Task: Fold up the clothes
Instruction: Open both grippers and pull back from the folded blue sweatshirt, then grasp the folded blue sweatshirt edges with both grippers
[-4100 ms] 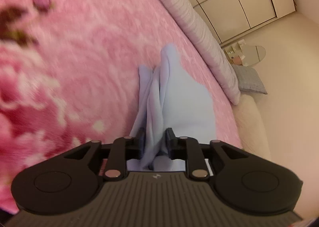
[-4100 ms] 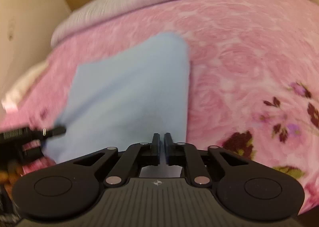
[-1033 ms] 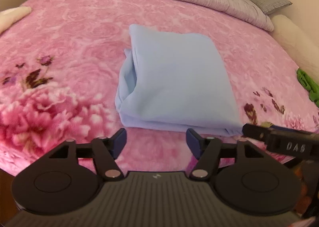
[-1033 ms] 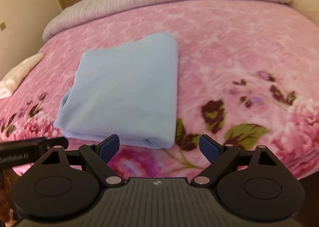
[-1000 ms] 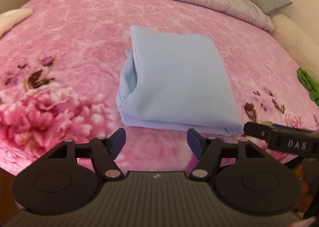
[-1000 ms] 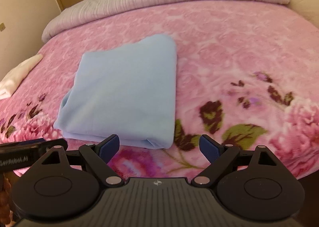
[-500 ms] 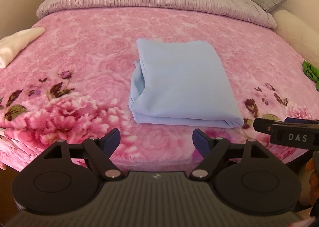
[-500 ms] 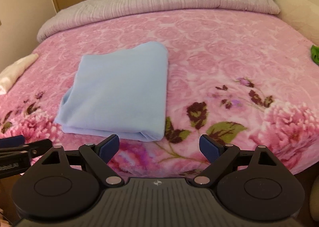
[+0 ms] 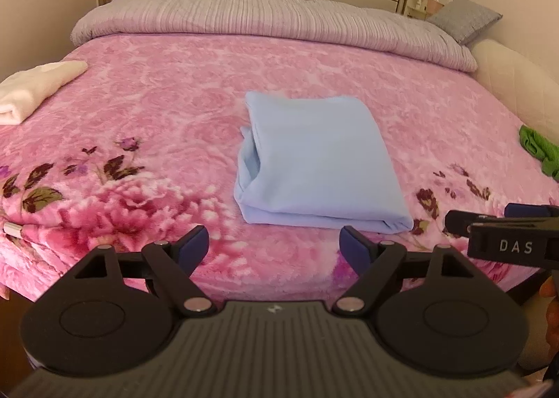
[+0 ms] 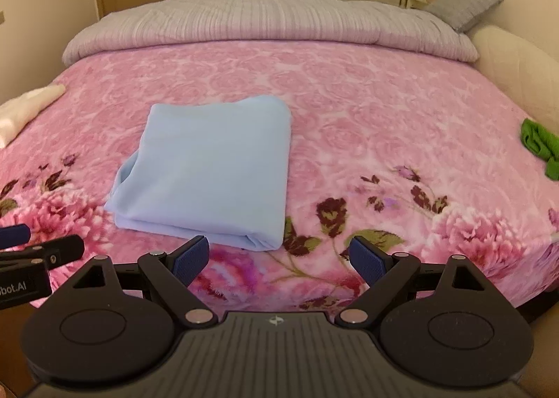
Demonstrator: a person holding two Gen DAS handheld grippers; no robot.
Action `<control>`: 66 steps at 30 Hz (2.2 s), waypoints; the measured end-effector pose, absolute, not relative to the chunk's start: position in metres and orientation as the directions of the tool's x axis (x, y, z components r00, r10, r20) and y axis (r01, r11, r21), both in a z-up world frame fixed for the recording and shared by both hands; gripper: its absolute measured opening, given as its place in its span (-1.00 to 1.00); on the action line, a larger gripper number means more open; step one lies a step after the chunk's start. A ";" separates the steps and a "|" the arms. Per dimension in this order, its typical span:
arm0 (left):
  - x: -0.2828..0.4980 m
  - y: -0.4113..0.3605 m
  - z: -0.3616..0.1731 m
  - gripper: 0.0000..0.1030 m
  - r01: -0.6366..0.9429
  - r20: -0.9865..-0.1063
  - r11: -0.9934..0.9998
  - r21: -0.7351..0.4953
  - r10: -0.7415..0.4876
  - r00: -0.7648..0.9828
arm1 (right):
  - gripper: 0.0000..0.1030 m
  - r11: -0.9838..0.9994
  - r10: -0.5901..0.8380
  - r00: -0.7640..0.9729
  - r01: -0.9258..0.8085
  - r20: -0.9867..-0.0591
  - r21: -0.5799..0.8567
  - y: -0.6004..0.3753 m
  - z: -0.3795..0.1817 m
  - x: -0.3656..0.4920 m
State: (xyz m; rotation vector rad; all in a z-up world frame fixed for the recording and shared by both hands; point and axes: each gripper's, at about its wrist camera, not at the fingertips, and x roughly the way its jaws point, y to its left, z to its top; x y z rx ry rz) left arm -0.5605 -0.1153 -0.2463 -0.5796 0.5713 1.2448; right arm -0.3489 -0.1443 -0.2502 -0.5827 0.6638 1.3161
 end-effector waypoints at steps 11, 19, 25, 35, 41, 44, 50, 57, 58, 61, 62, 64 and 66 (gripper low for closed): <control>-0.576 -0.128 -0.245 0.56 -0.979 -0.675 0.175 -0.107 0.710 0.201 | 0.74 0.123 0.681 0.089 -0.992 -0.727 -0.006 -0.146 -0.249 -0.360; -0.578 -0.111 -0.251 0.57 -0.970 -0.687 0.179 -0.166 0.685 0.243 | 0.74 0.128 0.670 0.086 -0.992 -0.737 0.000 -0.138 -0.254 -0.355; -0.592 -0.076 -0.272 0.57 -0.941 -0.709 0.150 -0.303 0.625 0.328 | 0.74 0.146 0.629 0.088 -0.989 -0.773 0.006 -0.116 -0.270 -0.342; -0.663 -0.001 -0.337 0.57 -0.738 -0.620 -0.041 -0.673 0.576 0.533 | 0.74 0.186 0.706 -0.274 -0.818 -0.653 0.545 -0.076 -0.317 -0.249; -0.662 0.027 -0.380 0.56 -0.576 -0.555 -0.139 -0.806 0.517 0.652 | 0.61 0.253 0.703 -0.400 -0.632 -0.587 0.733 -0.049 -0.360 -0.209; -0.657 0.036 -0.386 0.56 -0.541 -0.521 -0.130 -0.831 0.523 0.675 | 0.54 0.255 0.694 -0.430 -0.603 -0.578 0.756 -0.037 -0.371 -0.204; -0.638 0.061 -0.393 0.40 -0.501 -0.482 -0.101 -0.860 0.485 0.729 | 0.38 0.260 0.679 -0.479 -0.552 -0.556 0.792 -0.016 -0.388 -0.200; -0.627 0.087 -0.397 0.23 -0.448 -0.442 -0.101 -0.888 0.454 0.774 | 0.38 0.278 0.689 -0.516 -0.459 -0.508 0.844 0.003 -0.405 -0.191; -0.625 0.090 -0.397 0.17 -0.444 -0.438 -0.097 -0.891 0.446 0.780 | 0.39 0.276 0.689 -0.519 -0.457 -0.505 0.846 0.006 -0.406 -0.191; -0.618 0.101 -0.400 -0.02 -0.455 -0.448 -0.090 -0.886 0.421 0.789 | 0.39 0.266 0.681 -0.527 -0.469 -0.508 0.842 0.018 -0.407 -0.194; -0.617 0.104 -0.401 -0.07 -0.455 -0.449 -0.088 -0.886 0.413 0.792 | 0.39 0.261 0.678 -0.532 -0.472 -0.508 0.842 0.023 -0.408 -0.195; -0.617 0.108 -0.404 -0.21 -0.453 -0.449 -0.089 -0.887 0.398 0.800 | 0.35 0.258 0.669 -0.539 -0.478 -0.512 0.840 0.035 -0.410 -0.196; -0.618 0.111 -0.405 -0.25 -0.449 -0.447 -0.091 -0.889 0.385 0.807 | 0.27 0.244 0.651 -0.552 -0.497 -0.521 0.833 0.047 -0.412 -0.198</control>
